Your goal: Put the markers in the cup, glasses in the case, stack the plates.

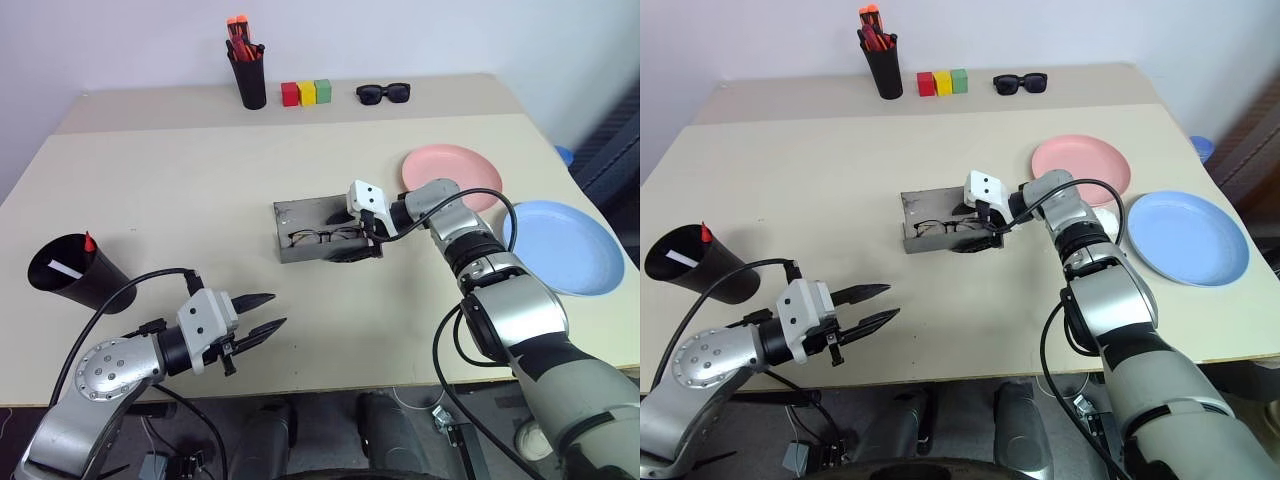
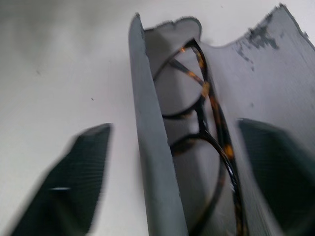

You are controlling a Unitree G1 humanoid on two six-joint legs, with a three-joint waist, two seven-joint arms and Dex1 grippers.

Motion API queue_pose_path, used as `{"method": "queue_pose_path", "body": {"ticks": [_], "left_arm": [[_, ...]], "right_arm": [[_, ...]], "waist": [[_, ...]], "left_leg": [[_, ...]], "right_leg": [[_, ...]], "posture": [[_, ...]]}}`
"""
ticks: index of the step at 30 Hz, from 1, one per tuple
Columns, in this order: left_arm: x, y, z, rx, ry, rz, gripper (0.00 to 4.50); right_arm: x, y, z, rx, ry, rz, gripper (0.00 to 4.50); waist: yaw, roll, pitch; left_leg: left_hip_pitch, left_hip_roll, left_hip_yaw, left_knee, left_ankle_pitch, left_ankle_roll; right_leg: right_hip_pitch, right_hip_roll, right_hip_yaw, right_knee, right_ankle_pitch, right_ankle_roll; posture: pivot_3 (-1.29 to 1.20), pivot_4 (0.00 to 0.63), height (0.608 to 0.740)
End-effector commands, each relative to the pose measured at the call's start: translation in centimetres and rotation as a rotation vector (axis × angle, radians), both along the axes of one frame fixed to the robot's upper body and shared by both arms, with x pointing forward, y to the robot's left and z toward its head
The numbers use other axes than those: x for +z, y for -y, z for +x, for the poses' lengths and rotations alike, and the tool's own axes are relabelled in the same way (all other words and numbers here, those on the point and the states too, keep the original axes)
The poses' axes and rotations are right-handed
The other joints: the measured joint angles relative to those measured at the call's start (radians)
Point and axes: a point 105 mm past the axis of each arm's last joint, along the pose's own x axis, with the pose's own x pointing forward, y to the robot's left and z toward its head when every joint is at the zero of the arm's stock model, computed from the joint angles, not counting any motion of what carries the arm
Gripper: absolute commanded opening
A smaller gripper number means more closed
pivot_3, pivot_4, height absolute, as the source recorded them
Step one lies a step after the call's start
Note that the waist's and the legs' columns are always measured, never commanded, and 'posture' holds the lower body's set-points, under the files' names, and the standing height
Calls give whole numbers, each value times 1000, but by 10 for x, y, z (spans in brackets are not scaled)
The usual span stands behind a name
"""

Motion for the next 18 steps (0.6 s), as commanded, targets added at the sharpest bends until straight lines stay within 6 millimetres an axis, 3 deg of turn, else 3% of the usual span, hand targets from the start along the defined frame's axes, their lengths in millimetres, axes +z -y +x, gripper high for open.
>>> {"method": "queue_pose_path", "body": {"ticks": [1,8,15,18], "left_arm": [[15,-1,3,21,49,-38,1868],[42,-9,32,113,63,-181,1868],[61,-24,82,182,50,-224,1868],[58,-29,113,251,15,-182,530]], "right_arm": [[21,-3,7,-24,48,62,4430],[64,12,7,-33,93,221,4430],[86,62,-4,-195,175,300,4430],[78,86,-13,-300,190,291,4500]], "waist": [[2,0,0],[6,1,0],[10,0,0],[15,0,0]], "left_leg": [[0,0,0,0,0,0],[0,0,-1,2,0,0],[0,-1,-2,2,1,-1],[0,-1,-2,3,1,-1]], "right_leg": [[0,0,0,0,0,0],[1,0,0,2,0,0],[1,0,-1,3,0,0],[1,0,-1,4,0,0]], "posture": [[0,150,740],[0,150,740],[0,150,740],[0,150,740]]}}
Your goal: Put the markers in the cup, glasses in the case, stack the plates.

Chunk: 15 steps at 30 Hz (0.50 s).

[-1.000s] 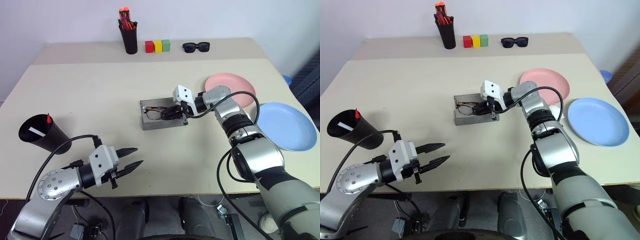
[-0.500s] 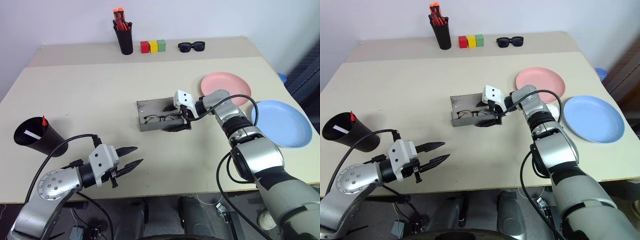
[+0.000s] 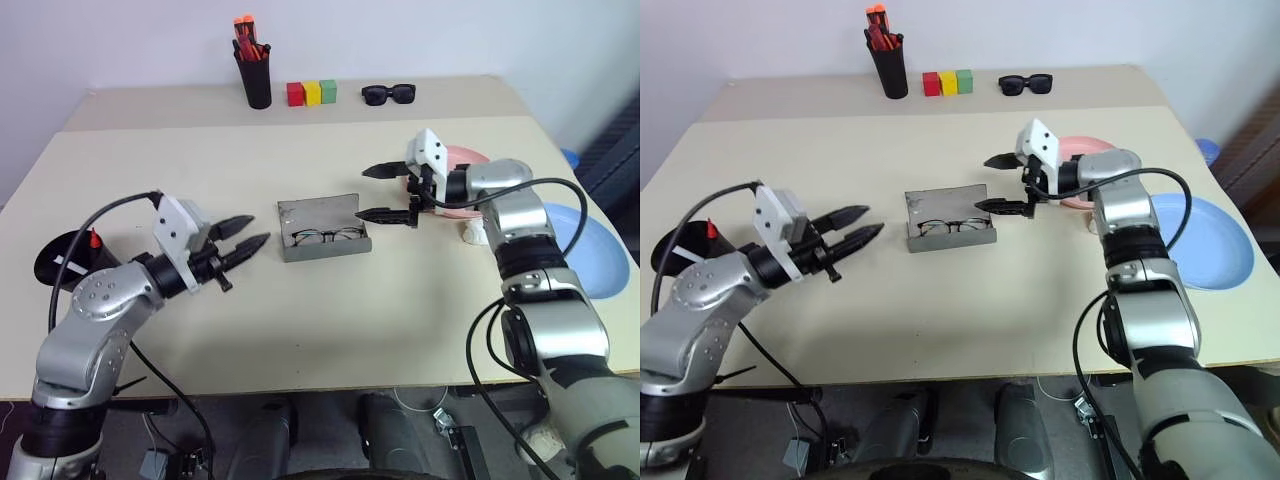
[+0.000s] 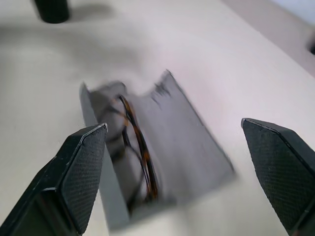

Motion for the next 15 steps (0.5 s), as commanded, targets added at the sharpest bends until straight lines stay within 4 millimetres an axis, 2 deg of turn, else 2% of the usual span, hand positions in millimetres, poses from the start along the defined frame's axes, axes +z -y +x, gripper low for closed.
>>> {"method": "queue_pose_path", "body": {"ticks": [1,5,7,9,11,15], "left_arm": [[-2,-5,24,42,-28,47,96],[16,6,66,100,30,91,36],[28,5,91,210,37,85,36],[32,16,114,265,42,190,36],[31,30,126,249,34,286,36],[23,42,140,214,65,470,36]], "right_arm": [[16,16,-8,-91,67,36,4500],[3,30,-25,-188,56,42,4500],[-1,33,-30,-228,58,43,4500],[-3,31,-37,-253,56,64,4500],[-4,28,-44,-267,54,82,4500],[-6,22,-51,-290,56,98,4500]], "waist": [[0,0,0],[4,-1,1],[6,-1,1],[10,-2,1],[14,-2,1],[15,-2,1]], "left_leg": [[0,0,1,0,0,0],[0,0,1,1,0,0],[0,0,1,1,0,0],[0,0,1,2,0,0],[0,0,2,2,0,0],[-1,-1,2,1,0,0]], "right_leg": [[0,0,0,0,0,0],[0,0,0,1,0,0],[0,0,0,1,0,0],[0,0,0,1,0,1],[0,-1,1,1,0,1],[0,-1,1,-1,0,2]], "posture": [[0,150,740],[0,150,740],[0,150,740],[0,150,740],[0,150,740],[0,150,740]]}}
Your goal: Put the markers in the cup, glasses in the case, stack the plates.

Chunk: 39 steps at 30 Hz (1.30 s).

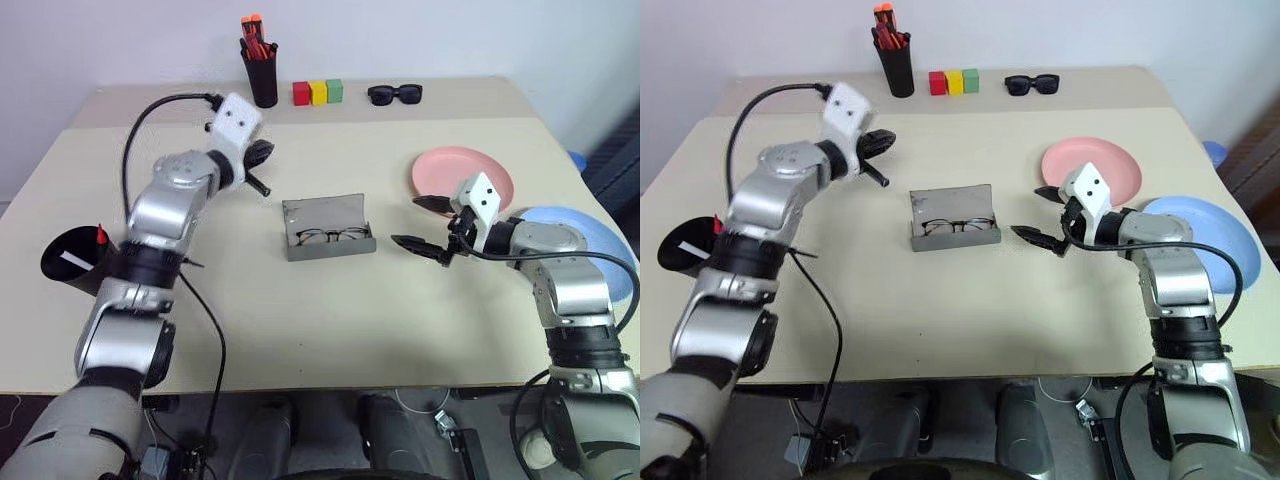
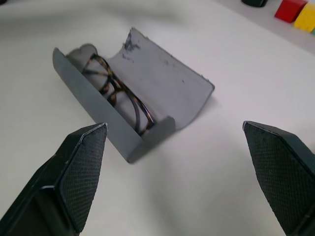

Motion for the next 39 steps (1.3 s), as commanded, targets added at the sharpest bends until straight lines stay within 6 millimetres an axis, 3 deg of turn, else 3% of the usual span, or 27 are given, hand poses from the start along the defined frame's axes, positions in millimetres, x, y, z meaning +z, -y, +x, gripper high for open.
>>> {"method": "queue_pose_path", "body": {"ticks": [1,7,17,28,34,39], "left_arm": [[-6,6,9,-44,21,142,36],[-19,13,18,-78,-41,213,36],[-27,20,25,-109,-44,328,36],[-47,32,17,-209,-131,346,36],[-60,46,2,-347,-209,313,36],[-48,55,-14,-527,-213,263,36]], "right_arm": [[12,-5,-8,-14,51,27,4500],[8,-1,-16,-54,43,30,4500],[5,-1,-17,-68,34,30,4500],[4,9,-27,-32,19,49,4500],[3,22,-30,-67,12,41,4500],[6,25,-30,-80,16,44,4500]], "waist": [[-2,0,0],[2,-3,2],[0,-4,2],[0,-5,3],[2,-5,3],[-1,-5,3]], "left_leg": [[0,0,0,0,0,0],[-1,0,0,0,0,0],[-1,0,0,1,0,0],[-1,0,0,2,0,1],[-1,0,0,2,0,1],[-1,0,0,2,0,1]], "right_leg": [[0,0,0,0,0,0],[-1,0,0,0,0,0],[-1,0,0,0,0,1],[-1,0,0,2,0,1],[0,0,0,2,0,1],[0,0,0,3,0,1]], "posture": [[0,150,740],[0,150,740],[0,150,740],[0,150,740],[0,150,740],[0,150,740]]}}
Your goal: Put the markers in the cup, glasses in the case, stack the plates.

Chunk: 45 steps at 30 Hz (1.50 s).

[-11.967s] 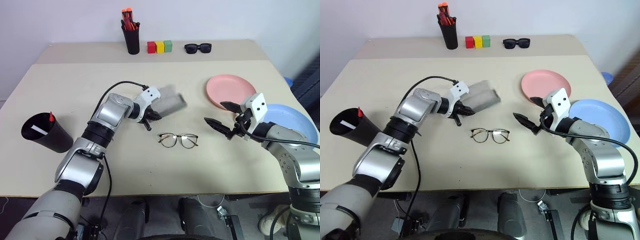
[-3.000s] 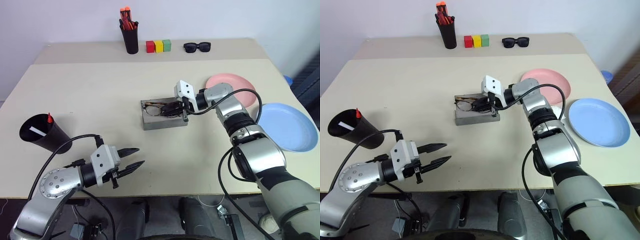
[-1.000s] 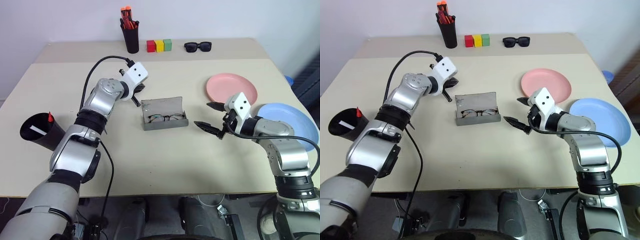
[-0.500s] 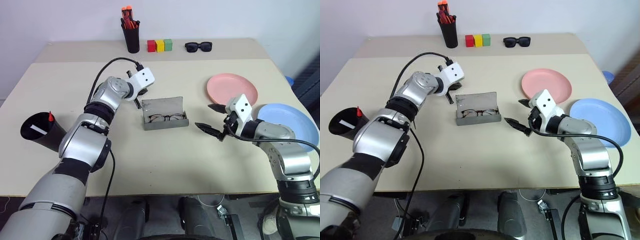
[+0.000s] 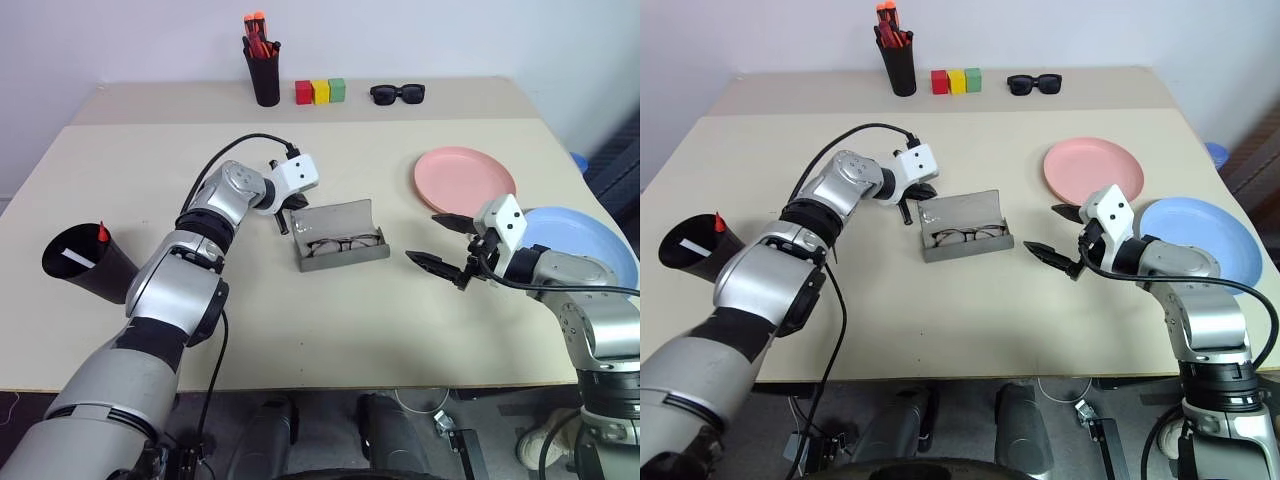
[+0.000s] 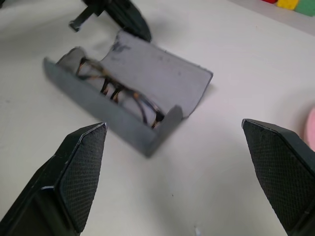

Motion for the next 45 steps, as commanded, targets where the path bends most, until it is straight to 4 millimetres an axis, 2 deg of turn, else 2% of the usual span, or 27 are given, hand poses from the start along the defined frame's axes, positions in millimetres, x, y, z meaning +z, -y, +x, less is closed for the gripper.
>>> {"method": "queue_pose_path", "body": {"ticks": [1,6,13,22,31,37,41,43,45], "left_arm": [[30,8,-9,-126,31,-89,36],[43,8,-27,-215,6,-129,36],[38,15,-46,-250,-2,-141,36],[47,19,-33,-147,102,-187,36],[27,12,-3,47,207,-47,36],[13,27,-15,-48,119,-48,36],[25,42,-36,-171,-14,-189,36],[29,40,-46,-211,-57,-215,36],[26,36,-58,-241,-102,-196,36]], "right_arm": [[15,3,-2,0,58,-3,4500],[13,3,-1,-2,51,-2,4500],[12,4,1,-3,46,-5,4500],[12,3,1,-1,44,0,4500],[11,2,0,-6,45,5,4500],[11,4,-1,-13,44,5,4500],[13,5,-1,-20,44,6,4500],[12,7,-1,-28,42,7,4500],[10,9,0,-36,39,7,4500]], "waist": [[-2,0,0],[-4,0,0],[-1,0,0],[1,0,0],[2,0,0],[1,0,0],[1,0,0],[0,0,0],[-5,0,0]], "left_leg": [[0,0,0,0,0,0],[0,0,0,0,0,0],[0,0,0,1,0,0],[0,0,-1,4,0,0],[0,0,-1,4,0,0],[0,0,-1,4,0,0],[0,0,-1,4,0,0],[0,0,-1,4,0,0],[0,0,-1,4,0,1]], "right_leg": [[0,0,0,0,0,0],[0,0,0,1,0,0],[0,0,0,1,0,0],[1,0,0,2,0,0],[1,0,0,2,0,0],[2,0,0,2,0,0],[2,0,0,2,0,0],[2,0,0,2,0,0],[1,0,0,2,0,0]], "posture": [[0,150,740],[0,150,740],[0,150,740],[0,150,740],[0,150,740],[0,150,740],[0,150,740],[0,150,740],[0,150,740]]}}
